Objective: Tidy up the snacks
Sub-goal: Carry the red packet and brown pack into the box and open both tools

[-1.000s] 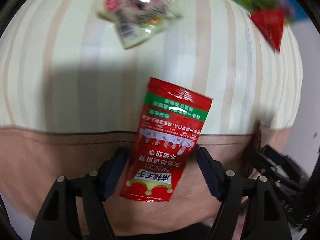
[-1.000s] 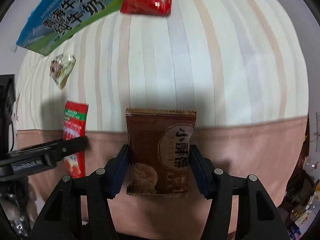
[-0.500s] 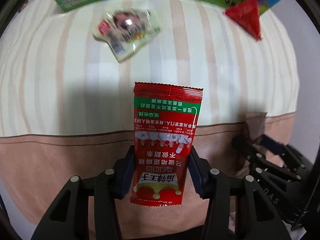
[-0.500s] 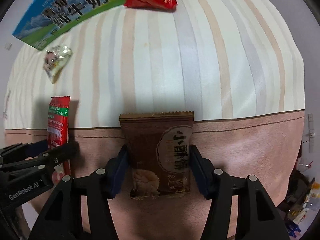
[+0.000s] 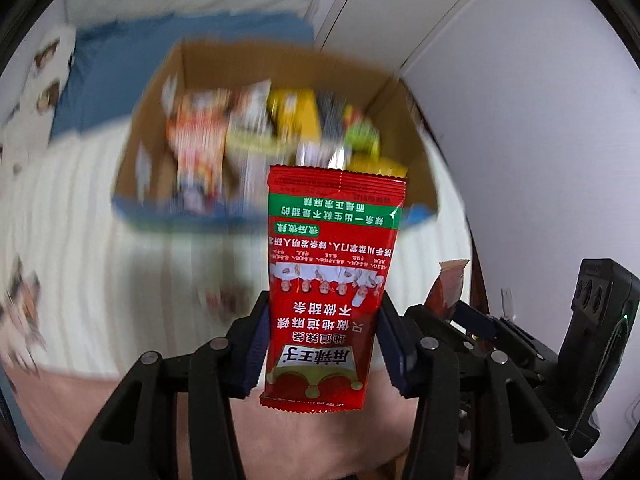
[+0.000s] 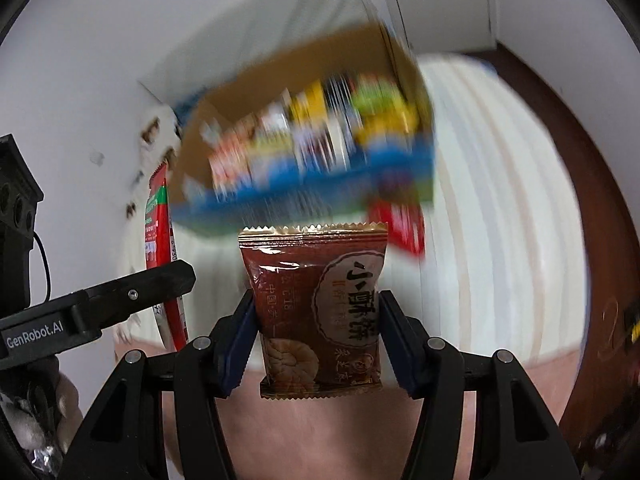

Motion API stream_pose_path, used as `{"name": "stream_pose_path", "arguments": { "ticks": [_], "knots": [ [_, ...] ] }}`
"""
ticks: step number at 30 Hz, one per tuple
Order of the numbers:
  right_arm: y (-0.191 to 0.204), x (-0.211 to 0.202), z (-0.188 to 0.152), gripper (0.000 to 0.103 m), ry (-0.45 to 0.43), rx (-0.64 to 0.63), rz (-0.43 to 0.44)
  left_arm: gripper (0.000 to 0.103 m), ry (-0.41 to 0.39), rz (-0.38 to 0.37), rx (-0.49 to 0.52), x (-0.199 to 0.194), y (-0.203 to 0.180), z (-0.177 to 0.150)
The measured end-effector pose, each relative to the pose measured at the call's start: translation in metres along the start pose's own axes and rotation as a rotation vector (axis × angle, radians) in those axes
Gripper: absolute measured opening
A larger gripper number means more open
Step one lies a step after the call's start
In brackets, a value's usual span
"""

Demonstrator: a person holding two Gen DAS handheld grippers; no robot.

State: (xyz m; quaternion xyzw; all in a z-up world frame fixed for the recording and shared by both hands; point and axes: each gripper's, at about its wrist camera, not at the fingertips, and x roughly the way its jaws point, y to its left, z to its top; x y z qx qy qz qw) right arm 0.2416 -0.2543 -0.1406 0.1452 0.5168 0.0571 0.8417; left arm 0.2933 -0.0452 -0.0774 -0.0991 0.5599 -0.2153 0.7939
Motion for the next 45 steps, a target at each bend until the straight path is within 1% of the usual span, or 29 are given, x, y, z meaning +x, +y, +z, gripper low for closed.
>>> {"name": "stream_pose_path", "arguments": {
  "ticks": [1,2,4,5,6,7,8,9,10,11,12,15,16,18,19,22,25,26,27,28,29,30,31,35,40,42,45],
  "knots": [
    [0.003,-0.01,0.009,0.061,-0.02,-0.012,-0.004,0.047,-0.014,0.01,0.008,-0.006,0.0,0.006],
    [0.008,-0.014,0.028,0.061,-0.044,-0.028,-0.015,0.047,-0.031,0.029,0.021,-0.005,-0.009,0.019],
    [0.019,-0.018,0.056,0.061,-0.077,-0.053,-0.04,0.047,-0.055,0.087,0.047,-0.012,-0.007,0.049],
    [0.022,-0.019,0.08,0.061,-0.085,-0.059,-0.05,0.047,-0.057,0.108,0.054,-0.011,-0.006,0.057],
    [0.023,-0.017,0.095,0.061,-0.088,-0.062,-0.058,0.047,-0.047,0.147,0.065,-0.008,-0.002,0.071],
    [0.023,-0.015,0.107,0.061,-0.087,-0.066,-0.067,0.047,-0.04,0.17,0.07,-0.003,-0.001,0.084],
    [0.025,-0.011,0.12,0.061,-0.087,-0.073,-0.086,0.047,-0.031,0.201,0.073,0.001,0.004,0.092],
    [0.026,-0.008,0.132,0.061,-0.083,-0.078,-0.098,0.047,-0.022,0.246,0.08,0.002,0.011,0.097],
    [0.026,-0.002,0.142,0.061,-0.07,-0.082,-0.11,0.047,-0.011,0.275,0.089,0.005,0.016,0.1],
    [0.028,0.011,0.155,0.061,-0.057,-0.083,-0.122,0.047,0.008,0.302,0.093,0.016,0.022,0.106],
    [0.029,0.017,0.161,0.061,-0.045,-0.085,-0.133,0.047,0.027,0.335,0.093,0.025,0.029,0.111],
    [0.028,0.047,0.173,0.061,0.001,-0.09,-0.168,0.048,0.08,0.389,0.08,0.055,0.048,0.115],
    [0.026,0.055,0.174,0.061,0.017,-0.084,-0.168,0.048,0.1,0.397,0.073,0.061,0.053,0.109],
    [0.022,0.072,0.175,0.061,0.045,-0.075,-0.173,0.048,0.14,0.408,0.054,0.079,0.062,0.113],
    [0.02,0.078,0.172,0.061,0.052,-0.073,-0.176,0.048,0.152,0.415,0.049,0.085,0.067,0.119],
    [0.014,0.099,0.168,0.061,0.078,-0.062,-0.18,0.049,0.181,0.426,0.036,0.099,0.078,0.121],
    [0.007,0.111,0.161,0.061,0.106,-0.043,-0.166,0.05,0.215,0.409,0.006,0.109,0.088,0.118],
    [0.004,0.116,0.159,0.062,0.129,-0.035,-0.156,0.051,0.227,0.398,-0.005,0.111,0.091,0.117],
    [0.001,0.123,0.158,0.062,0.163,-0.023,-0.147,0.056,0.236,0.39,-0.022,0.114,0.095,0.116],
    [-0.002,0.13,0.156,0.068,0.201,-0.012,-0.144,0.061,0.238,0.381,-0.033,0.117,0.098,0.116],
    [-0.003,0.135,0.153,0.083,0.235,-0.008,-0.149,0.075,0.237,0.371,-0.041,0.118,0.101,0.116],
    [-0.003,0.138,0.152,0.091,0.246,-0.014,-0.154,0.089,0.232,0.365,-0.054,0.118,0.104,0.116],
    [-0.003,0.139,0.15,0.097,0.246,-0.025,-0.162,0.092,0.23,0.356,-0.063,0.119,0.105,0.115],
    [-0.002,0.139,0.146,0.097,0.255,-0.04,-0.165,0.093,0.222,0.336,-0.079,0.123,0.105,0.113],
    [0.002,0.134,0.146,0.097,0.24,-0.046,-0.177,0.093,0.212,0.304,-0.078,0.12,0.097,0.108],
    [0.003,0.13,0.146,0.097,0.233,-0.047,-0.181,0.093,0.189,0.311,-0.069,0.116,0.09,0.104],
    [0.005,0.124,0.145,0.097,0.218,-0.052,-0.189,0.093,0.166,0.294,-0.072,0.113,0.083,0.096]
  ]
}}
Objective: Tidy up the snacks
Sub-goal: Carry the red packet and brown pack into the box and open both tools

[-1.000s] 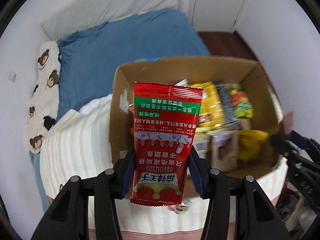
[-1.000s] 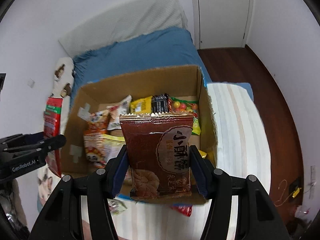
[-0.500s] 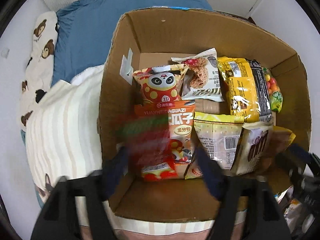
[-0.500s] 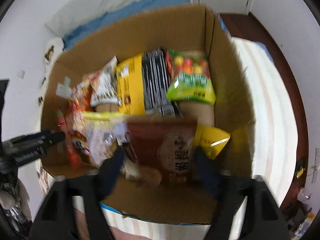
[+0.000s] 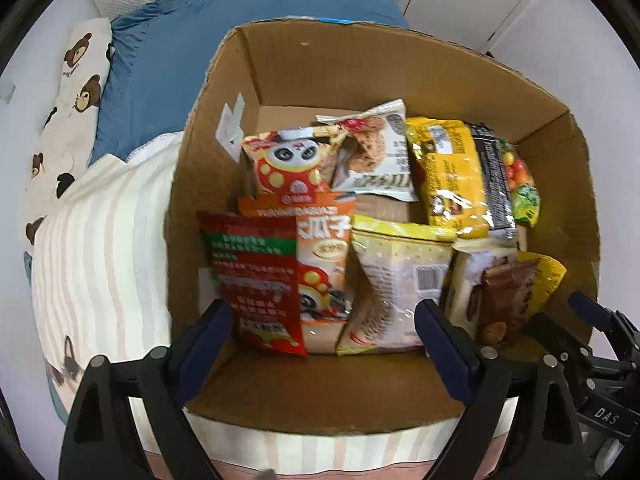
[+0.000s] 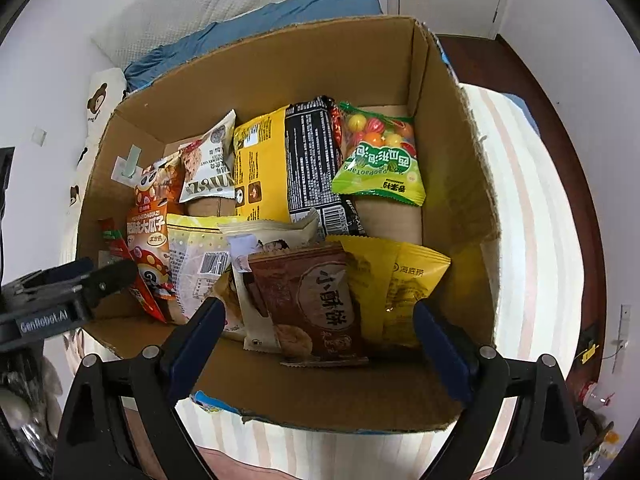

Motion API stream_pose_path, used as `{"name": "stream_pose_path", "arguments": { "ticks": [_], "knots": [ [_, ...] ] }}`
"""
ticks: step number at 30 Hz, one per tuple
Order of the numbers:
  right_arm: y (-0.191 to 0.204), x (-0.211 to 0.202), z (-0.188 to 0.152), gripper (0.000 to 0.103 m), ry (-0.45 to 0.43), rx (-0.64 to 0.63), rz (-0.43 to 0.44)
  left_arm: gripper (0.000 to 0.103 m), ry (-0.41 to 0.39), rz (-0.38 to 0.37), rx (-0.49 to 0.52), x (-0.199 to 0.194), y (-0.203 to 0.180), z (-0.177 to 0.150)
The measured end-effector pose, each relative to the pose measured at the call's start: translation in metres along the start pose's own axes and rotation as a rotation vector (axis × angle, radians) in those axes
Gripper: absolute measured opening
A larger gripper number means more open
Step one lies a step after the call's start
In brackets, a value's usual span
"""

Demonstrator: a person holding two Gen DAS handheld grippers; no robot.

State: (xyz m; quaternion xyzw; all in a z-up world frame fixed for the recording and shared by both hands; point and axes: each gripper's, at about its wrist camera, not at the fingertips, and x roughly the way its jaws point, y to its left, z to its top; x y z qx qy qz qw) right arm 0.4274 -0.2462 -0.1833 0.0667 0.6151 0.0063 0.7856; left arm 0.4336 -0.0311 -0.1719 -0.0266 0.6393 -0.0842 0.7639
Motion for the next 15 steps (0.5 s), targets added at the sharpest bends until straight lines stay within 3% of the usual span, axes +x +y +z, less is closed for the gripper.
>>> {"name": "stream_pose_path", "arguments": {
  "ticks": [15],
  "knots": [
    [0.003,-0.059,-0.045,0.097,-0.186,-0.037,-0.054,0.093,-0.282,0.014,0.04,-0.062,-0.015,-0.056]
  ]
}}
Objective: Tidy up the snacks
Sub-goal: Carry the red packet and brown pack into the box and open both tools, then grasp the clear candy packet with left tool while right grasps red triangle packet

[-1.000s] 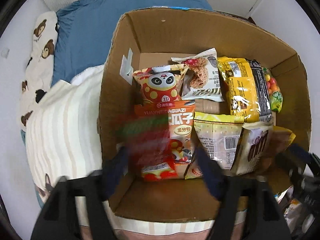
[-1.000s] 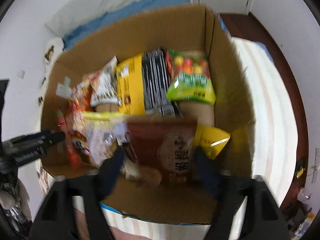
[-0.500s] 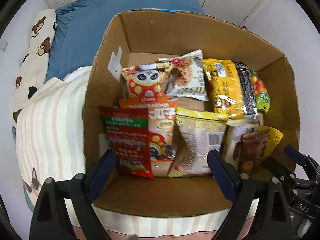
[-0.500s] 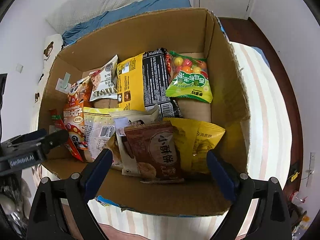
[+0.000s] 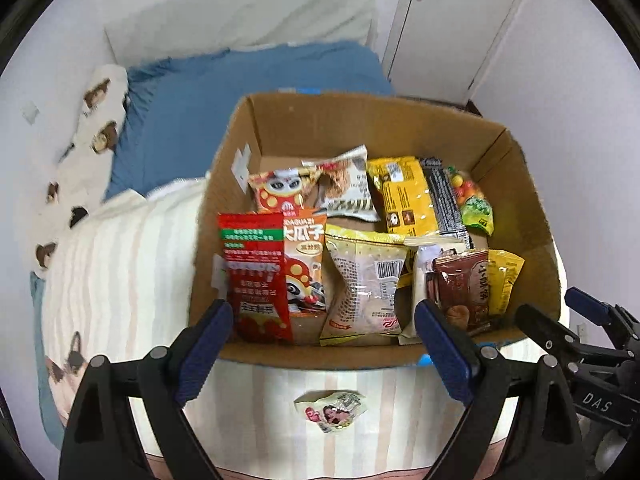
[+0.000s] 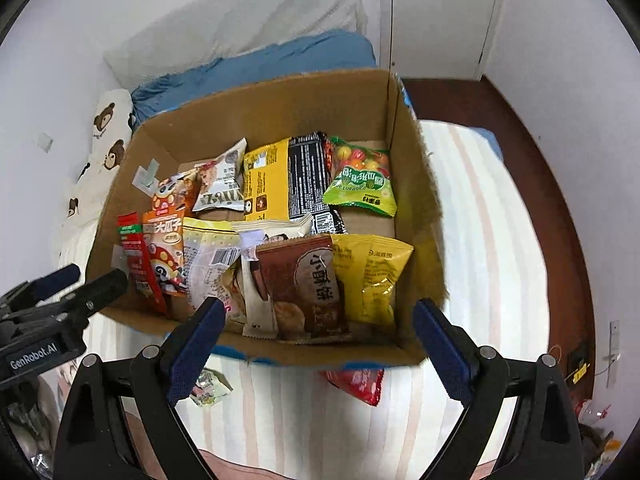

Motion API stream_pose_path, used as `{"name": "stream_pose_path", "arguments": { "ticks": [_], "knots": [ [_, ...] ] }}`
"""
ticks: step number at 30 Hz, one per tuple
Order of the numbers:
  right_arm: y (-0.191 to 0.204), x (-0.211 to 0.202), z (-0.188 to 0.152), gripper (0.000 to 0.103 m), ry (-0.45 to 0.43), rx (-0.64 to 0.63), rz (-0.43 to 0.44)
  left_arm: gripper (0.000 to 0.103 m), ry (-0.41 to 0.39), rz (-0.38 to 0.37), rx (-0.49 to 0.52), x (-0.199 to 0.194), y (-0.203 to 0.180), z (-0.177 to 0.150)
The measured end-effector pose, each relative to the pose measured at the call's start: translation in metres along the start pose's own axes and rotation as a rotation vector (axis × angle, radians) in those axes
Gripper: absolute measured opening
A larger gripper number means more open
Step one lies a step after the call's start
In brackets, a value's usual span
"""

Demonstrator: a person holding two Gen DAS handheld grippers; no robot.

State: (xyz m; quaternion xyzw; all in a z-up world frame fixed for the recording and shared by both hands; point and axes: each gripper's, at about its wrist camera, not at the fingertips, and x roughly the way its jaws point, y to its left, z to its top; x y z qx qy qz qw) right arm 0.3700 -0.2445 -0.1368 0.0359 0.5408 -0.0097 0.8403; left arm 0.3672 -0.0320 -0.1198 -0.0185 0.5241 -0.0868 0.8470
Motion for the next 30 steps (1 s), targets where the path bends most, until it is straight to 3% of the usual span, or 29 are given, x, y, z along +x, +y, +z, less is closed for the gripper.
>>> {"name": "stream_pose_path", "arguments": {
  "ticks": [11,22,30],
  "knots": [
    [0.004,-0.065,-0.035,0.097,-0.143,-0.011,0.007,0.093,-0.153,0.029,0.035,-0.059,-0.011,-0.037],
    [0.009,-0.13,-0.07,0.098,-0.267,-0.019,0.005,0.093,-0.235,0.02,0.043,-0.108,-0.016,-0.065],
    [0.004,-0.13,-0.087,0.098,-0.243,0.019,0.029,0.093,-0.238,0.018,0.007,-0.109,-0.011,-0.077]
  ]
}}
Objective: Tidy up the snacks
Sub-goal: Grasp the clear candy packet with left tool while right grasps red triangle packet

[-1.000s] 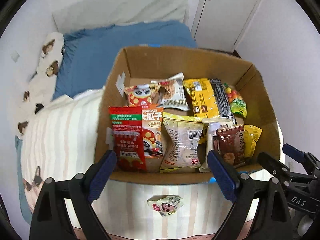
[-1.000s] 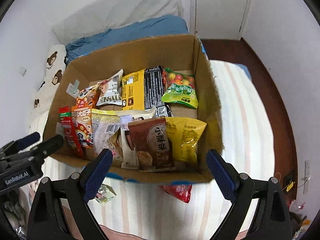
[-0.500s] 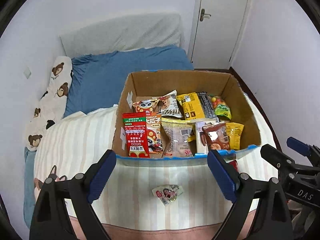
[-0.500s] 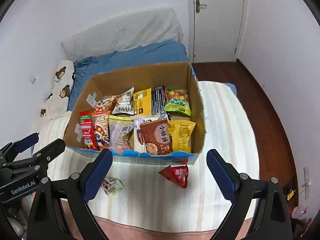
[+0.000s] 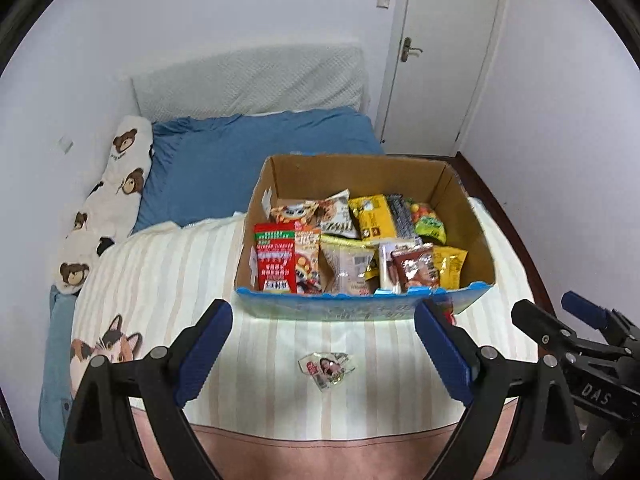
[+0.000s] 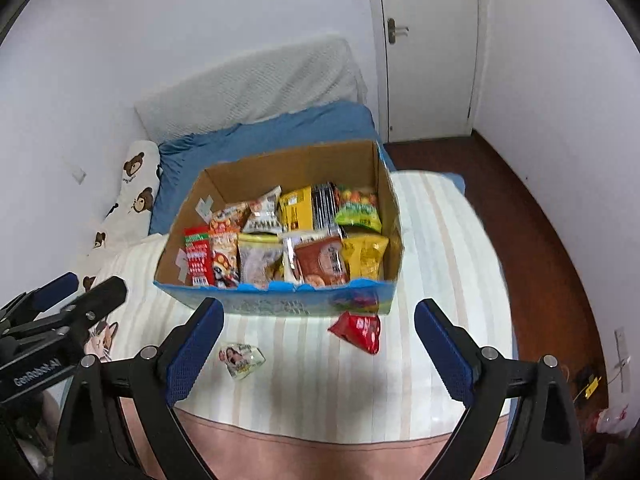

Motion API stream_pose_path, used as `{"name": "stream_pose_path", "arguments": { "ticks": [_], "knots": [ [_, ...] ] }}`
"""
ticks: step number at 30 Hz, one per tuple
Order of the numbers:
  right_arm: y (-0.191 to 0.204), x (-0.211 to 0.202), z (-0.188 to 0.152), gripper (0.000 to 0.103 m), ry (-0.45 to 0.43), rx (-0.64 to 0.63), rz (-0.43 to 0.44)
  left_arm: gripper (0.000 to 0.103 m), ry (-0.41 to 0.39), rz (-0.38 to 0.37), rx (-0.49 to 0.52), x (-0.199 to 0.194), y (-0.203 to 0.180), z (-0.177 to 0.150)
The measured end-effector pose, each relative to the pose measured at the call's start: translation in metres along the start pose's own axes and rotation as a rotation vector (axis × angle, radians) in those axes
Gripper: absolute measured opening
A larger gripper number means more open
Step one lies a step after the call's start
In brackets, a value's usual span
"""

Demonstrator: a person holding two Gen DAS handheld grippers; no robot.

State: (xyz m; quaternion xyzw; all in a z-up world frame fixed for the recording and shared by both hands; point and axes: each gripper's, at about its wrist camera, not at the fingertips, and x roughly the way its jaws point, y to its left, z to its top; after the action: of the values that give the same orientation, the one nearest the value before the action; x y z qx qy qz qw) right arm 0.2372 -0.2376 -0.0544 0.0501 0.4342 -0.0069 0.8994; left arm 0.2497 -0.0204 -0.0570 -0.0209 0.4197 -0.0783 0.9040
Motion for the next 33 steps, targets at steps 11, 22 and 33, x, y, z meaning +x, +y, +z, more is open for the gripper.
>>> {"name": "stream_pose_path", "arguments": {
  "ticks": [11,22,33],
  "knots": [
    [-0.067,0.13,-0.036,0.098,0.255,0.273,0.065,0.093,0.283,0.005,-0.141,0.099,0.018,-0.062],
    [-0.079,0.222,-0.049,0.062,0.331,0.303,0.02,0.093,0.505,-0.092,-0.33,0.173,0.037,-0.1],
    [-0.069,0.189,-0.093,0.052,0.391,0.223,0.094,0.086,0.548,-0.148,-0.393,0.216,0.025,-0.092]
  ]
}}
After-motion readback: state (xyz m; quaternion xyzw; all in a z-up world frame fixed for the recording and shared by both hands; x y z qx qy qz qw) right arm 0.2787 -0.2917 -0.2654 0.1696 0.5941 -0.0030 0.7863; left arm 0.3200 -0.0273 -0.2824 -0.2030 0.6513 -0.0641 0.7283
